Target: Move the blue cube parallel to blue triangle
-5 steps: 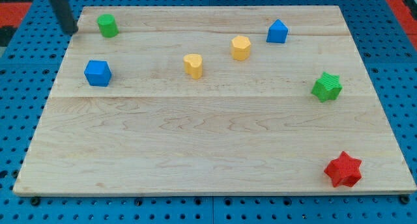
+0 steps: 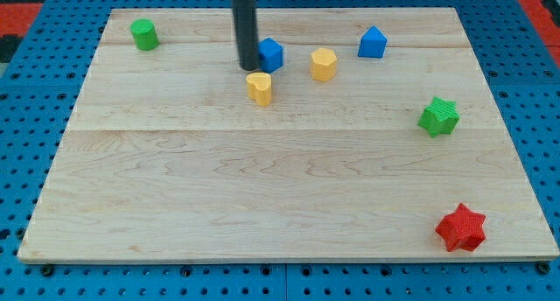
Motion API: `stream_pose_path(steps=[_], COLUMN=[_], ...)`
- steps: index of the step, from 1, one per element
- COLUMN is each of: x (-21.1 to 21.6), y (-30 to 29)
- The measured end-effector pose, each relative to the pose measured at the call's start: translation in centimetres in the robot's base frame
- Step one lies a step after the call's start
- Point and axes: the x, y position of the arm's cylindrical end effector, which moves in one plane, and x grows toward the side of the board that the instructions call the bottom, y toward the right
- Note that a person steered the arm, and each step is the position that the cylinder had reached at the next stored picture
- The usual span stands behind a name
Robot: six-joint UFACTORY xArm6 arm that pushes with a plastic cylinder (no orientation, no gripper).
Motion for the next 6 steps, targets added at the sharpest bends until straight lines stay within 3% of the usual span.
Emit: stream_pose_path(steps=[2,3,6], x=[0.5,-0.5,-3.0], y=[9.3,10.4,4.5])
